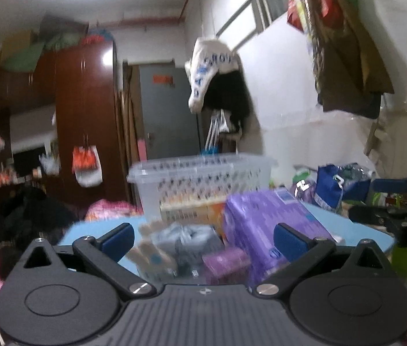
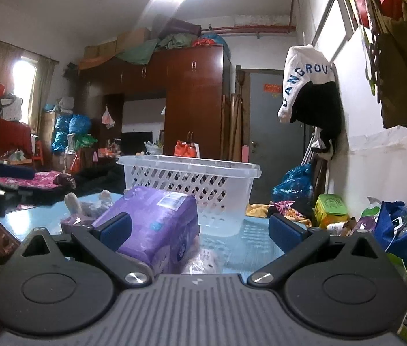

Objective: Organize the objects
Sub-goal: 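Grasp the small purple box with the left tool while the right grasps the wrapped cup, then carry both items over the white basket and open both tools to drop them, then grasp the purple tissue pack with the right tool and lift it, then carry the tissue pack over the white basket and release it, then grasp the white glove and socks with the right tool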

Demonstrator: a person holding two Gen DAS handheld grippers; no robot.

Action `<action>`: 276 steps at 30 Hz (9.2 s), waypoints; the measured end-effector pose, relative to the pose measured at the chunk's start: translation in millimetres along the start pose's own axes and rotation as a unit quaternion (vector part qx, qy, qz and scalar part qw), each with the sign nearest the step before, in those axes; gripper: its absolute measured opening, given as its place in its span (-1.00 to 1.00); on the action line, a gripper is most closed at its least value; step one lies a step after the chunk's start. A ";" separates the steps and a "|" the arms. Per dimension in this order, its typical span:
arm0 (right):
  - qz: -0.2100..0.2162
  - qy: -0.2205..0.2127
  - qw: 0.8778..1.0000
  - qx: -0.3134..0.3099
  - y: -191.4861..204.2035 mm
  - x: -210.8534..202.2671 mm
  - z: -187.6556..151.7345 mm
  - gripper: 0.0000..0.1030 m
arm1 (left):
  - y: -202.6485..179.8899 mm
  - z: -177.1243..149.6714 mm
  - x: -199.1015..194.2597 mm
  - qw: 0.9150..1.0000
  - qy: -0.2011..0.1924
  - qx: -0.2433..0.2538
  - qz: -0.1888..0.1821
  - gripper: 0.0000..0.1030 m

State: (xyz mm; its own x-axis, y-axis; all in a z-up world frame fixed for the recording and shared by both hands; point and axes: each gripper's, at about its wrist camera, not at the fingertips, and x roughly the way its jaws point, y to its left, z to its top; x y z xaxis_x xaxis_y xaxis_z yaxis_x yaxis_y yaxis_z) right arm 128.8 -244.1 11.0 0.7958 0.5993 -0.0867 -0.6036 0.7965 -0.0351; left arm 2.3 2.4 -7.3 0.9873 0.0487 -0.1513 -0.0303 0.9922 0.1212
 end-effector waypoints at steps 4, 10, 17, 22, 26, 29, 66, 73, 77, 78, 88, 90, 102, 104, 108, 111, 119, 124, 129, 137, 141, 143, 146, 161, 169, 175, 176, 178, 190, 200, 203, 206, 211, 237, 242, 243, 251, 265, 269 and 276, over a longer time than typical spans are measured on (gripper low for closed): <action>0.018 0.020 0.999 0.045 -12.3 -1.2 -4.6 1.00 | 2.8 -1.4 6.7 0.999 0.027 -0.012 -0.039 1.00; 0.044 0.044 0.995 0.072 -24.7 4.2 -20.6 1.00 | 11.4 -22.5 9.6 0.996 0.028 -0.013 -0.087 0.99; 0.084 0.075 0.990 0.079 -32.2 19.0 -45.0 0.66 | 22.3 -52.0 33.3 0.995 0.027 -0.017 -0.098 0.88; 0.092 0.079 0.989 0.081 -31.8 21.7 -47.1 0.46 | 26.7 -58.7 50.7 0.993 0.034 -0.031 -0.110 0.81; 0.097 0.085 0.988 0.079 -31.0 23.3 -48.8 0.29 | 27.9 -62.5 54.8 0.993 0.028 -0.033 -0.113 0.68; 0.096 0.088 0.988 0.081 -33.0 26.5 -48.5 0.26 | 23.7 -62.5 54.8 0.994 0.020 -0.021 -0.110 0.58; 0.069 0.059 0.994 0.053 -50.9 18.6 -17.4 0.02 | 31.5 -39.9 41.3 0.994 -0.010 -0.010 -0.107 -0.14; 0.089 0.033 0.995 0.028 -44.9 49.4 35.8 0.02 | 45.9 18.6 48.3 0.992 -0.043 -0.024 -0.113 -0.14; 0.101 0.033 0.994 0.034 -46.1 90.6 72.5 0.01 | 52.8 63.5 82.5 0.994 -0.046 -0.016 -0.101 -0.13; 0.101 0.039 0.993 0.038 -47.3 103.3 80.2 0.01 | 56.1 74.3 95.1 0.994 -0.039 -0.018 -0.098 -0.14; 0.043 0.165 0.985 0.024 -46.0 219.0 93.1 0.02 | 76.3 120.0 248.3 0.989 0.121 -0.068 -0.056 -0.13; 0.038 0.183 0.982 0.025 -45.4 231.2 87.1 0.02 | 73.2 116.7 265.8 0.986 0.142 -0.064 -0.051 -0.13; 0.048 0.208 0.977 0.013 -33.9 242.8 78.3 0.02 | 68.7 104.2 289.6 0.980 0.180 -0.071 -0.049 -0.12; 0.048 0.202 0.978 0.014 -33.2 244.0 78.5 0.08 | 68.4 102.0 290.3 0.981 0.176 -0.072 -0.049 0.03; 0.046 0.170 0.984 0.018 -35.3 236.0 83.0 0.70 | 69.4 100.6 281.0 0.986 0.144 -0.077 -0.042 0.75; 0.039 0.146 0.988 0.020 -38.6 219.5 90.4 0.78 | 68.7 103.3 265.9 0.989 0.120 -0.073 -0.040 0.75; 0.065 0.089 0.994 0.019 -43.5 120.6 59.7 1.00 | 57.8 75.3 163.7 0.995 0.042 -0.023 -0.085 0.75; 0.089 0.069 0.993 0.034 -48.0 62.2 16.5 1.00 | 42.5 26.6 101.8 0.993 0.025 -0.005 -0.112 0.75; 0.153 0.073 0.984 0.056 -47.2 38.6 -13.5 1.00 | 15.8 -20.4 63.6 0.988 0.015 0.024 -0.149 0.75; 0.200 0.067 0.977 -0.002 -26.9 64.0 -19.7 0.87 | 12.5 -36.7 48.6 0.982 -0.016 0.021 -0.189 0.75; 0.201 0.066 0.977 -0.018 -24.4 77.2 -19.6 0.68 | -1.4 -43.7 53.6 0.974 -0.012 0.051 -0.220 0.75; 0.209 0.063 0.976 -0.016 -27.2 77.7 -24.0 0.61 | -5.0 -48.9 60.7 0.973 -0.006 0.049 -0.227 0.73; 0.225 0.054 0.973 -0.015 -28.9 73.0 -30.2 0.44 | -4.2 -54.1 68.9 0.972 0.000 0.039 -0.234 0.68; 0.245 0.057 0.967 -0.026 -21.2 49.7 -52.0 -0.03 | 1.3 -63.5 75.7 0.962 0.001 0.045 -0.268 -0.03; 0.226 0.046 0.972 -0.045 -15.0 40.8 -48.7 -0.10 | 0.3 -60.2 69.4 0.963 -0.012 0.057 -0.263 -0.15; 0.216 0.038 0.974 -0.061 -9.3 36.1 -44.9 -0.13 | -2.0 -58.5 62.8 0.965 -0.027 0.065 -0.254 -0.17; 0.214 0.036 0.974 -0.064 -8.3 35.6 -44.8 -0.13 | -3.5 -57.1 61.6 0.965 -0.031 0.065 -0.252 -0.17; 0.213 0.034 0.974 -0.065 -6.8 35.2 -44.4 -0.13 | -4.1 -55.8 59.3 0.966 -0.036 0.068 -0.249 -0.17; 0.200 0.003 0.977 -0.071 -0.5 28.5 -36.1 -0.16 | -5.3 -49.2 46.1 0.968 -0.066 0.073 -0.230 -0.17; 0.196 -0.025 0.977 -0.077 2.0 26.7 -14.6 -0.17 | -2.8 -33.9 38.3 0.966 -0.099 0.077 -0.225 -0.17; 0.191 -0.043 0.976 -0.092 3.1 26.1 4.0 -0.17 | -1.5 -17.7 35.4 0.965 -0.117 0.086 -0.219 -0.17; 0.182 -0.057 0.975 -0.112 5.7 29.6 23.5 -0.17 | -0.3 3.3 35.0 0.963 -0.134 0.104 -0.210 -0.17; 0.172 -0.073 0.974 -0.125 4.2 52.3 64.3 -0.17 | 7.1 52.3 51.7 0.961 -0.152 0.128 -0.194 -0.17; 0.167 0.139 0.973 -0.081 5.7 217.8 92.7 -0.18 | 79.0 114.1 239.4 0.977 0.091 0.049 -0.186 -0.12; 0.159 0.178 0.968 -0.074 2.1 228.2 90.2 -0.18 | 85.4 111.0 255.8 0.973 0.126 0.032 -0.193 -0.10; 0.156 0.183 0.968 -0.075 2.7 232.5 91.6 -0.18 | 84.6 109.3 259.0 0.972 0.131 0.032 -0.191 -0.09; 0.145 0.213 0.963 -0.077 4.3 247.8 91.5 -0.18 | 81.5 104.4 274.2 0.971 0.164 0.046 -0.170 -0.04; 0.103 0.056 0.993 -0.014 -7.3 151.7 96.8 1.00 | 70.0 94.5 201.5 0.986 0.080 0.085 -0.118 0.50; 0.114 0.056 0.991 0.040 -8.0 103.0 52.9 1.00 | 71.5 67.6 146.8 0.992 0.048 0.059 -0.098 0.66; 0.167 0.107 0.976 0.090 13.4 79.9 -29.9 1.00 | 77.6 4.2 75.1 0.998 0.017 -0.014 -0.064 0.66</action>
State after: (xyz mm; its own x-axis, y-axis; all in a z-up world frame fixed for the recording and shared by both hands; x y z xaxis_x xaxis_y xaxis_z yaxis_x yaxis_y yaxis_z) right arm 182.9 -188.0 -26.2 0.5167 0.8125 -0.2698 -0.7938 0.5728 0.2047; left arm 74.8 82.6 -5.1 0.9776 -0.0758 -0.1962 0.0912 0.9933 0.0706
